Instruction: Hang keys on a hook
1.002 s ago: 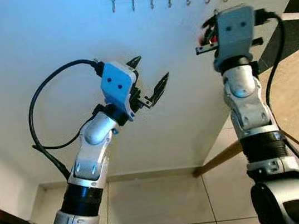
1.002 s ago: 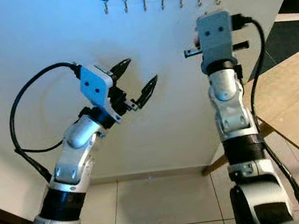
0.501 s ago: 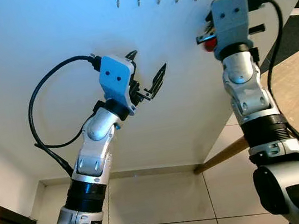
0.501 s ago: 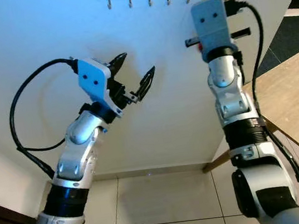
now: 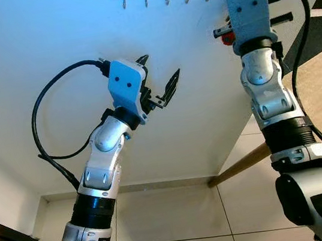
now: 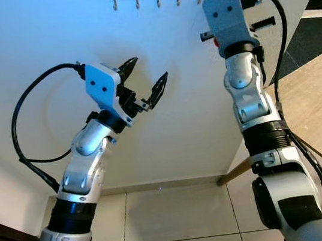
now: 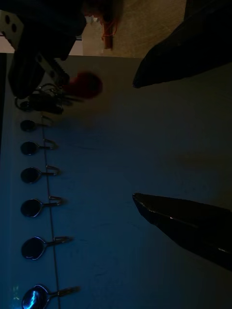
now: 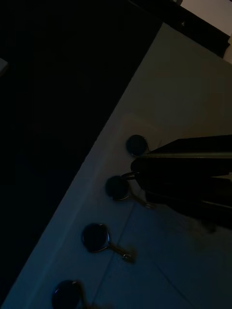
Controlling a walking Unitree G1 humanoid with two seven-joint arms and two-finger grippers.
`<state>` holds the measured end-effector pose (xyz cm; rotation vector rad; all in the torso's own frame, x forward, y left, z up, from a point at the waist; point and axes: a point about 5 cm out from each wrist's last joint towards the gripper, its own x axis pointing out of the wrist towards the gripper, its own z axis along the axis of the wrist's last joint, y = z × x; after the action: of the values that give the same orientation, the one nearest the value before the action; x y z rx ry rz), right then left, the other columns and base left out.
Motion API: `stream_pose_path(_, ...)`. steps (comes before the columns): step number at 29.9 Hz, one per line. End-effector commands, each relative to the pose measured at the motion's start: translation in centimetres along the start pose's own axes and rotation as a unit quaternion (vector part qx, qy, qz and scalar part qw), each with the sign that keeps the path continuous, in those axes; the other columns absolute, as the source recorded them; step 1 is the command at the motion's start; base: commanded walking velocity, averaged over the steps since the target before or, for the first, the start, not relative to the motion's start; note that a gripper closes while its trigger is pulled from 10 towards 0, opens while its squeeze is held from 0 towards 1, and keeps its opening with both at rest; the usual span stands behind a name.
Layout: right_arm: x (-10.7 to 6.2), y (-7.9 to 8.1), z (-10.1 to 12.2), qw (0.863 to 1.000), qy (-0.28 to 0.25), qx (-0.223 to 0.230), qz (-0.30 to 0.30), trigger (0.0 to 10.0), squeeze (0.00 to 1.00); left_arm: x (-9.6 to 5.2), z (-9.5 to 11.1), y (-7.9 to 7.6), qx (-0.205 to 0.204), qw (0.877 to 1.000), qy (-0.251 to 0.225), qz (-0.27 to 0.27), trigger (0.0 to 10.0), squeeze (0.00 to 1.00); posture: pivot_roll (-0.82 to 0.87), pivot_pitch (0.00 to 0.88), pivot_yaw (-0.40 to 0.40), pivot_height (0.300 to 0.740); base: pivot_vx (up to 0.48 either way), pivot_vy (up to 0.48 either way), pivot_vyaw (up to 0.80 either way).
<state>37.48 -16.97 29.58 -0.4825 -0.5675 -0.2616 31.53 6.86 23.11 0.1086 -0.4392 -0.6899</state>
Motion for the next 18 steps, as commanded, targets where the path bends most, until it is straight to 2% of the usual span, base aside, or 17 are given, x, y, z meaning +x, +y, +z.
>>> stream_pose_path(1,0.4,-0.4,0.0,1.0,0.002,-0.009,-0.008,10.0,0.0,0.3,-0.2,-0.5,-0.011,1.0,0.003,-0.005,10.0,0.0,0.02,0.062,-0.066,0.74,0.0,0.0,0.0)
stream_pose_path(6,0.3,-0.6,-0.5,0.999,0.016,-0.031,-0.017,10.0,0.0,0.3,-0.2,-0.5,-0.011,1.0,0.004,-0.006,10.0,0.0,0.02,0.065,-0.066,0.74,0.0,0.0,0.0)
stream_pose_path(14,0.0,-1.1,-1.4,0.998,0.036,-0.034,-0.032,10.0,0.0,0.3,0.0,-0.4,-0.017,1.0,-0.001,-0.007,10.0,0.0,0.02,0.071,-0.061,0.74,0.0,0.0,0.0)
stream_pose_path(18,0.3,-1.3,-1.3,0.998,0.034,-0.035,-0.035,10.0,0.0,0.5,1.4,-0.3,-0.036,0.998,-0.052,-0.006,10.0,0.0,0.02,0.071,-0.06,0.74,0.0,0.0,0.0)
